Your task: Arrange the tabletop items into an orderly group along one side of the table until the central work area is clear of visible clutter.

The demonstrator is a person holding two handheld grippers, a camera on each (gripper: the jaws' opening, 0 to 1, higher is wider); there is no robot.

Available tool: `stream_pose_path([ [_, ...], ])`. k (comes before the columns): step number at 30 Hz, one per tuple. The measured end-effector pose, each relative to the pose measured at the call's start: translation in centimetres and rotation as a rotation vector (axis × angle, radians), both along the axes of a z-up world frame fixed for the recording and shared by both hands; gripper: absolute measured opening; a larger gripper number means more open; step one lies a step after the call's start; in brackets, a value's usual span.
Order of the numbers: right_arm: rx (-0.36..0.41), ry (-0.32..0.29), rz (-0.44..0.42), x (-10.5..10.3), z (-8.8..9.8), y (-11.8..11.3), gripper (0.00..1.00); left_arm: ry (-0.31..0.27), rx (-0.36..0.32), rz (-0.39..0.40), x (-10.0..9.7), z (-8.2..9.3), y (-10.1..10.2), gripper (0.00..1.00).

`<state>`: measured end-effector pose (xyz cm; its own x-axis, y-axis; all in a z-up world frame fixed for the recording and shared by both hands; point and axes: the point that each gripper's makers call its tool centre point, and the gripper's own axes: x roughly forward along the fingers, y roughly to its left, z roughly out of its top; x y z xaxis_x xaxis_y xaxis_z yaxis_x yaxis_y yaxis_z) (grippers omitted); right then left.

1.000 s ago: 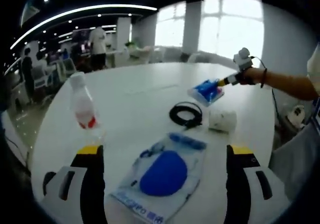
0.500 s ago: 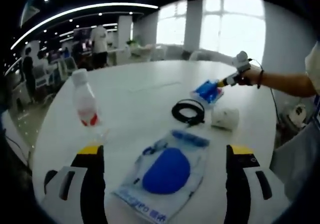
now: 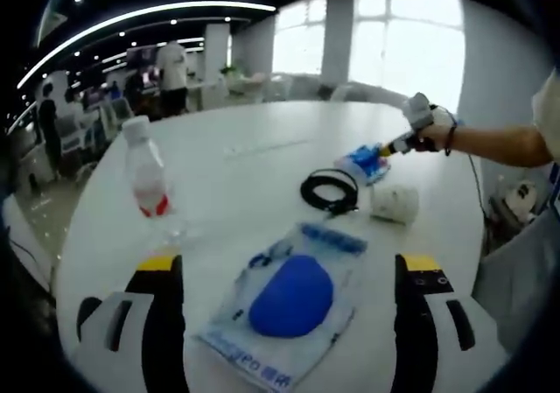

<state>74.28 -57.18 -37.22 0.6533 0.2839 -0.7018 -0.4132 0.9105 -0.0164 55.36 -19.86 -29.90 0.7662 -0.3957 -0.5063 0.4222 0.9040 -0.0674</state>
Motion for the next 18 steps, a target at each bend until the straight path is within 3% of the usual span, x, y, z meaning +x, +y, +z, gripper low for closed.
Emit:
stream_pose_path([
  [2,0.033,0.018,-0.027,-0.27,-0.41,-0.04,0.03,-0.001,0.001,0.002,-0.03,0.05,0.1,0.97],
  [8,0.036,0.027,-0.043,-0.68,-1.01,-0.3,0.05,0.003,-0.001,0.006,-0.1,0.06,0.2,0.97],
  [18,0.034,0.004,-0.035,-0.5,-0.96,0.02,0.1,0.01,0.007,0.007,-0.12,-0.09,0.18,0.97],
])
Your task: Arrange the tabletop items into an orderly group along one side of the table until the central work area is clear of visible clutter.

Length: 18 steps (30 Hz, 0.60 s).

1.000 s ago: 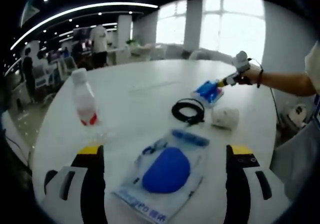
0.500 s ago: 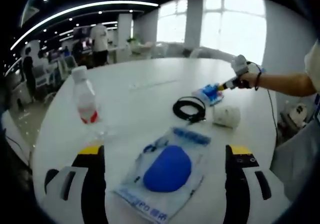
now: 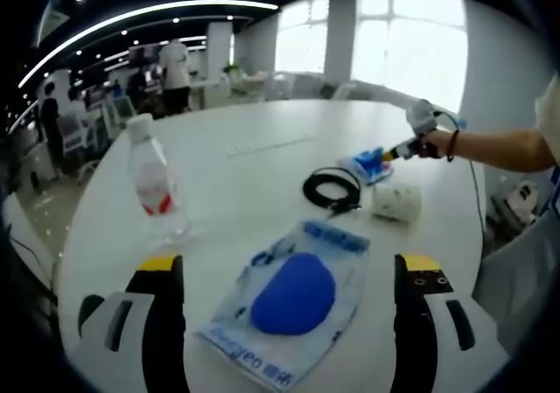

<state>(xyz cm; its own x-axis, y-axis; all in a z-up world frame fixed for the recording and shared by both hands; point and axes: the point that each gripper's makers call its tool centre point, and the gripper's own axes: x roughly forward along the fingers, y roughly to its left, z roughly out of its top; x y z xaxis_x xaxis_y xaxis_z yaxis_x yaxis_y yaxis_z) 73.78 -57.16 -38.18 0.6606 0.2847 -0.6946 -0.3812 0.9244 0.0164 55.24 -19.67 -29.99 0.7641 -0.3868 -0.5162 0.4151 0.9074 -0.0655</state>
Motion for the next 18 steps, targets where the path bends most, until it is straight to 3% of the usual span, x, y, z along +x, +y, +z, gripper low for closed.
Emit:
stream_pose_path([
  [11,0.062,-0.056,-0.092,0.2,2.4,-0.4,0.38,-0.011,-0.007,0.004,0.0,0.4,0.0,0.99],
  [18,0.14,-0.068,-0.114,-0.9,4.3,1.0,0.65,-0.017,-0.014,-0.006,-0.1,0.8,-0.5,0.99],
])
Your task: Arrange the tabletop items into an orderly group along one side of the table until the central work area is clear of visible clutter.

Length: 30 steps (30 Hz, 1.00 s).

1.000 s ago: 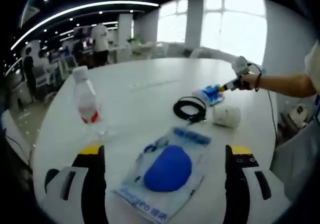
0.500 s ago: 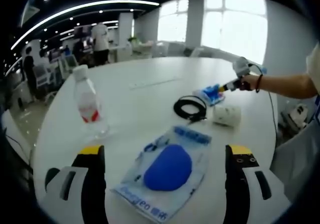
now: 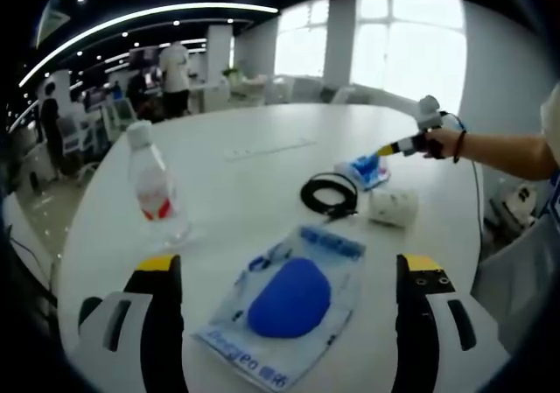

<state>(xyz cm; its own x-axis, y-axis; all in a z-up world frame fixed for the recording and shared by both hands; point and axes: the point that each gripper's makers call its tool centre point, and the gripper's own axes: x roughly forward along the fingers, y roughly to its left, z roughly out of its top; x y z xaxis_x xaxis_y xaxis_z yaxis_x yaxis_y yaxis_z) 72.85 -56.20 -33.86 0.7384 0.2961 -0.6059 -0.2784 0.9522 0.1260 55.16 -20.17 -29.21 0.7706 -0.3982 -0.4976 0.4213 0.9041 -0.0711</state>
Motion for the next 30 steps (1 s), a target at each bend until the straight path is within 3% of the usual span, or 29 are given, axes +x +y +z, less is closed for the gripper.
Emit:
stream_pose_path([
  [9,0.091,-0.023,0.072,-2.3,2.5,3.4,0.9,-0.005,-0.016,-0.013,-0.1,0.5,-0.7,0.99],
  [14,0.091,-0.024,0.118,-3.8,3.3,4.9,0.99,-0.01,-0.021,-0.02,-0.3,0.8,-1.0,0.99],
  [30,0.065,0.032,0.281,-9.7,2.3,10.0,0.99,-0.026,-0.031,-0.042,-0.4,1.3,-1.7,0.99],
])
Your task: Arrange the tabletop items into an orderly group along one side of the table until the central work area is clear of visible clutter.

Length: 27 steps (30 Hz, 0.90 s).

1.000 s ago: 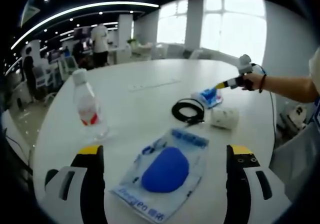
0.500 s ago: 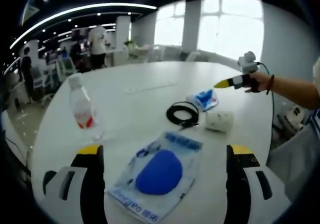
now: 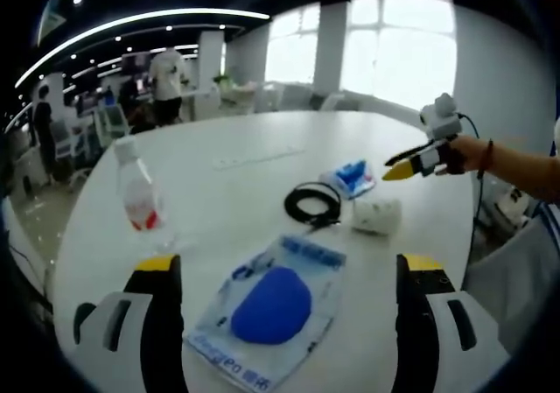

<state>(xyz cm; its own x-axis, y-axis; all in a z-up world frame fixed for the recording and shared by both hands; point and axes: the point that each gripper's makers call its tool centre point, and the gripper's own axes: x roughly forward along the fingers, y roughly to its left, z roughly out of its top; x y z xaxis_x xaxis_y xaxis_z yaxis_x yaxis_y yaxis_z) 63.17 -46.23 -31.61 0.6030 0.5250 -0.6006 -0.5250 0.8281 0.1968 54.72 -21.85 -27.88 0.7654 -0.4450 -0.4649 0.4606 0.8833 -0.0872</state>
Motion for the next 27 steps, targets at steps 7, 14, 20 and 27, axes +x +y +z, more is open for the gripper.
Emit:
stream_pose_path([
  [7,-0.038,0.035,0.063,-1.7,-1.8,1.2,0.99,-0.004,-0.004,-0.011,-0.1,0.1,-0.3,0.99],
  [14,-0.046,0.057,0.08,-2.5,-3.0,1.7,0.99,-0.019,-0.022,-0.016,-0.2,0.5,-0.7,0.99],
  [20,-0.075,0.064,0.107,-3.1,-4.0,2.2,0.95,-0.016,-0.016,-0.023,-0.2,0.4,-0.8,0.99],
  [27,-0.086,0.079,0.107,-3.6,-4.8,2.4,0.86,-0.022,-0.019,-0.022,-0.2,0.7,-0.7,0.99],
])
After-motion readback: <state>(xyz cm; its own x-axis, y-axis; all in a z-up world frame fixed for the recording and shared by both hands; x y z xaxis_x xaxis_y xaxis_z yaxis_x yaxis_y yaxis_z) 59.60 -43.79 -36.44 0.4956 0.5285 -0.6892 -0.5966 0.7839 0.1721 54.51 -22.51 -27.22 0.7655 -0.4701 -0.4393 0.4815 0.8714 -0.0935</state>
